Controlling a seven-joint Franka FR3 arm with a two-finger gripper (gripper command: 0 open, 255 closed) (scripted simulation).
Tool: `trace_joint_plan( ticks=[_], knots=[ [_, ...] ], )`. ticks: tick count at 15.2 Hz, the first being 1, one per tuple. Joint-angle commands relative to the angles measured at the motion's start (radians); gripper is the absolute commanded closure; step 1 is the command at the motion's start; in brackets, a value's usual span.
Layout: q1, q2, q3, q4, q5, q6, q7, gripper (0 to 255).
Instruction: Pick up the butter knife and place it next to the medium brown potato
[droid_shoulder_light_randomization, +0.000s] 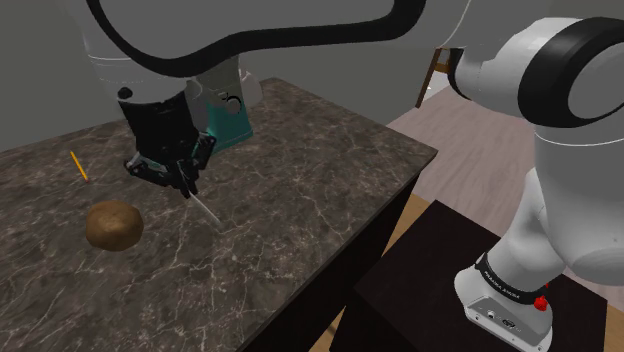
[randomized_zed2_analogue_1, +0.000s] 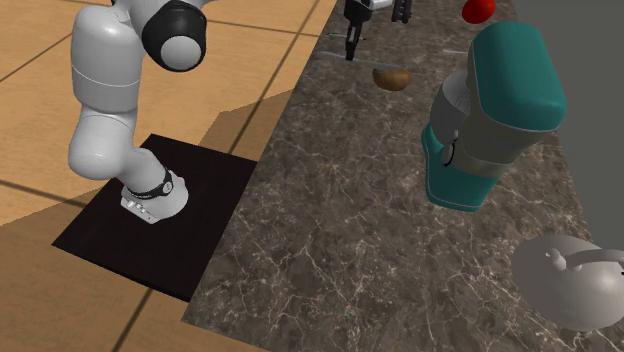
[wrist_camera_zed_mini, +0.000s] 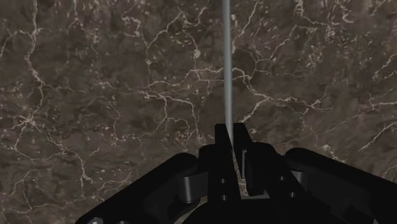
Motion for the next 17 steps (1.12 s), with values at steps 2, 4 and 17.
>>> trace_joint_plan(
  ticks=[2, 4, 17],
  knots=[
    [0.010, 0.017, 0.000, -0.008, -0.005, 0.024, 0.013, 255],
    [0.006, 0.013, 0.000, -0.042, -0.004, 0.054, 0.013, 255],
    [-0.012, 0.019, -0.005, -0.210, -0.010, 0.225, 0.019, 255]
  ],
)
